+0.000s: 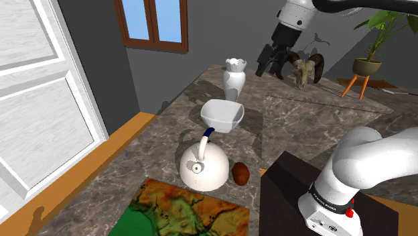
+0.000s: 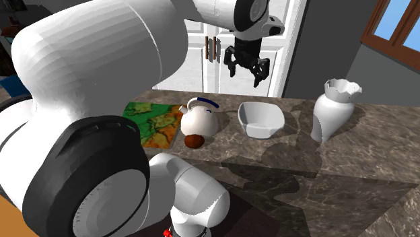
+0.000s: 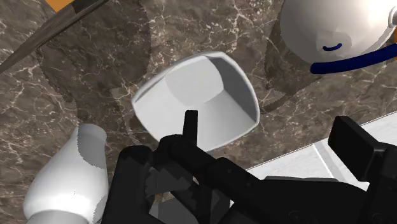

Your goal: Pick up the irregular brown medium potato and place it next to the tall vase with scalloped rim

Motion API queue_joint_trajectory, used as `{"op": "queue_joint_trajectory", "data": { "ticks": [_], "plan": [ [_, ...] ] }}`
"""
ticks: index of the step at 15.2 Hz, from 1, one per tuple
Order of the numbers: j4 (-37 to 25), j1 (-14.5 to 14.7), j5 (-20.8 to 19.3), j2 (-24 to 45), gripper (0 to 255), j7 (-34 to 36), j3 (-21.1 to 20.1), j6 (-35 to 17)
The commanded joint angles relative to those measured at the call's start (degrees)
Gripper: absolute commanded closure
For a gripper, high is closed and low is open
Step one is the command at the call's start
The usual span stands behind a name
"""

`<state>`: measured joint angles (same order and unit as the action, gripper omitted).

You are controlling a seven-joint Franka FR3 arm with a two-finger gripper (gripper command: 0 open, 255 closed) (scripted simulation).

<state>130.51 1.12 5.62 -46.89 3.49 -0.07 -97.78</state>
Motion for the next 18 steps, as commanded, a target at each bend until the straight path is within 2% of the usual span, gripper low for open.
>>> {"op": "queue_joint_trajectory", "data": {
  "ticks": [1,10,18],
  "plan": [
    [0.0,0.0,0.0,0.0,0,0.0,0.0,0.0],
    [14.4,-0.3,6.7,-1.4,0,11.0,-4.7,-6.0],
    [25.0,1.6,15.7,0.4,0,20.4,-10.1,-13.0]
  ]
}}
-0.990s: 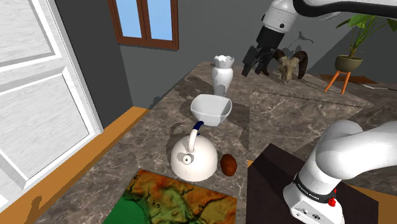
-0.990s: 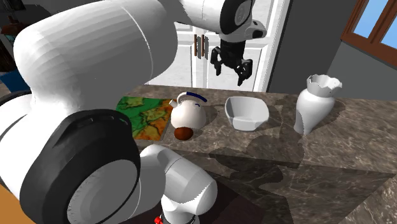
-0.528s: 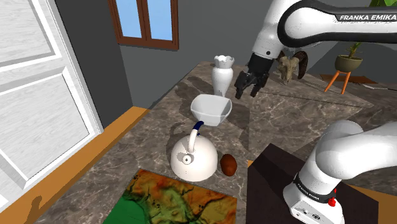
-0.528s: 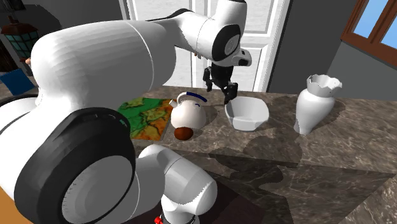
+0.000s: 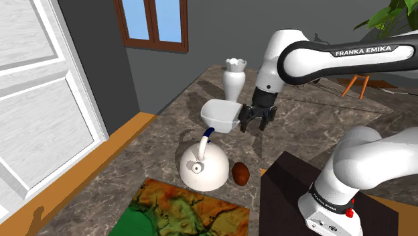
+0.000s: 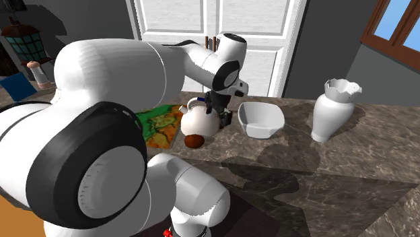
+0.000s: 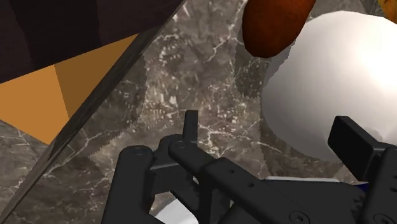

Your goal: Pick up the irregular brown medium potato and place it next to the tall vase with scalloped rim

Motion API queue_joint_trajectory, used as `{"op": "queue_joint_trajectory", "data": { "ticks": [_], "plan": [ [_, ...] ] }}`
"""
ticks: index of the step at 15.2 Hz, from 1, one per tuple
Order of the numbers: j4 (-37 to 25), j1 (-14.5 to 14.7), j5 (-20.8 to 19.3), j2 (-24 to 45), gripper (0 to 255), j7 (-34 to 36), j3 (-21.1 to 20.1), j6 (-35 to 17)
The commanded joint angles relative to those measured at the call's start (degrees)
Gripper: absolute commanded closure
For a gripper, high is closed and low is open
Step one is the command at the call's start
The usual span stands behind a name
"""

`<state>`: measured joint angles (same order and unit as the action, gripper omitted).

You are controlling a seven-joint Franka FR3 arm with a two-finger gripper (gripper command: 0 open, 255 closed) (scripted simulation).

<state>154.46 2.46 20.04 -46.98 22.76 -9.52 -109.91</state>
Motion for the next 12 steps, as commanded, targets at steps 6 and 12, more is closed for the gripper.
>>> {"op": "queue_joint_trajectory", "data": {
  "ticks": [6,12],
  "plan": [
    [7.0,3.6,10.3,5.0,0,7.7,-5.3,-8.2],
    [9.8,6.6,17.1,10.1,0,10.1,-8.6,-15.0]
  ]
}}
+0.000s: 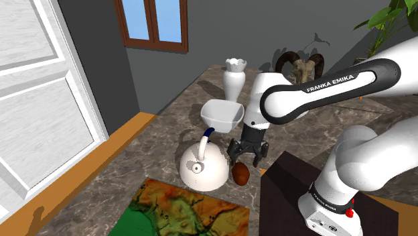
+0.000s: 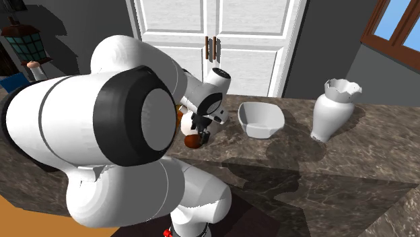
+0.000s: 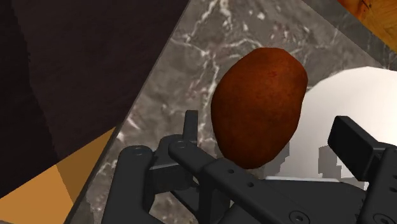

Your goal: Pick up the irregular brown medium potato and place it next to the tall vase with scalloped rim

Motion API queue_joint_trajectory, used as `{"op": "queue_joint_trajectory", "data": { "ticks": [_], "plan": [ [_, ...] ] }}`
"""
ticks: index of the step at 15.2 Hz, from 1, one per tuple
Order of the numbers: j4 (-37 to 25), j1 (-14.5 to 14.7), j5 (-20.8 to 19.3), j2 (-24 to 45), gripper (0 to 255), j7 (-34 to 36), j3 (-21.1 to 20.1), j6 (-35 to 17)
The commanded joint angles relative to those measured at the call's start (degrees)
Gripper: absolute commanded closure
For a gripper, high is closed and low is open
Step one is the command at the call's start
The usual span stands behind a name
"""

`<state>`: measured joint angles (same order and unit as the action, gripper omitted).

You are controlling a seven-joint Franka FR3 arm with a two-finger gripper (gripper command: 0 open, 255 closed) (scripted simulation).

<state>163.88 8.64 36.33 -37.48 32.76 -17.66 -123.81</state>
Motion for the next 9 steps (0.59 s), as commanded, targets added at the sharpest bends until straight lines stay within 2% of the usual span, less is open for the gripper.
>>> {"op": "queue_joint_trajectory", "data": {
  "ticks": [1,5,9],
  "plan": [
    [0.7,0.7,1.4,1.3,0,-0.1,-0.8,-2.1],
    [1.9,2.0,4.1,4.9,0,-1.1,-2.4,-7.1],
    [1.9,2.0,4.1,4.9,0,-1.1,-2.4,-7.1]
  ]
}}
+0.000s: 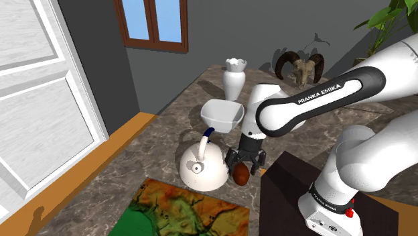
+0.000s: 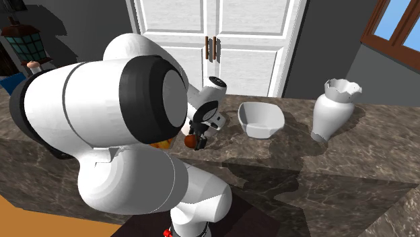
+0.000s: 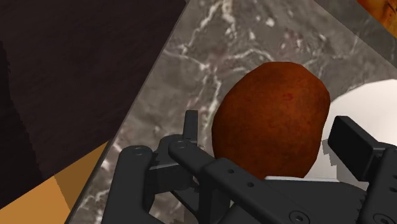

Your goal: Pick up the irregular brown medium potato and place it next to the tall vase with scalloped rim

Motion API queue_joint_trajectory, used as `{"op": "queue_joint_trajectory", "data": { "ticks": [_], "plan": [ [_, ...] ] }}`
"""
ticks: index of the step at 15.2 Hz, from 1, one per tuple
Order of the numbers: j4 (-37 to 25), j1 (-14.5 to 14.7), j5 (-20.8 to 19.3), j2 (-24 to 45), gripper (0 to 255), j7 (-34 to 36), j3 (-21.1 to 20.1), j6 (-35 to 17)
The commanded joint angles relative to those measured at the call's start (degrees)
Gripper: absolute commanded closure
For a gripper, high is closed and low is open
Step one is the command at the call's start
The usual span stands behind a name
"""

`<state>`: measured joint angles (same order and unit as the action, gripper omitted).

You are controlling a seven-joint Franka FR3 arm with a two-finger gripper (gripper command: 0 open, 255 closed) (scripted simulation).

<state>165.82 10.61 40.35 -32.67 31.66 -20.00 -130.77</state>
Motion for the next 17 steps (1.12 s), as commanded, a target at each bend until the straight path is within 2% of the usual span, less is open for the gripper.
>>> {"op": "queue_joint_trajectory", "data": {
  "ticks": [1,4,5,14,17],
  "plan": [
    [0.0,0.0,0.1,0.1,0,0.0,0.0,-0.1],
    [0.0,0.0,0.1,0.1,0,0.0,0.0,-0.1],
    [0.0,0.0,0.1,0.1,255,0.0,0.0,-0.1],
    [0.0,0.0,0.1,0.1,255,0.0,0.0,-0.1],
    [-0.9,-0.4,-1.4,-2.3,255,1.3,0.5,3.1]
  ]
}}
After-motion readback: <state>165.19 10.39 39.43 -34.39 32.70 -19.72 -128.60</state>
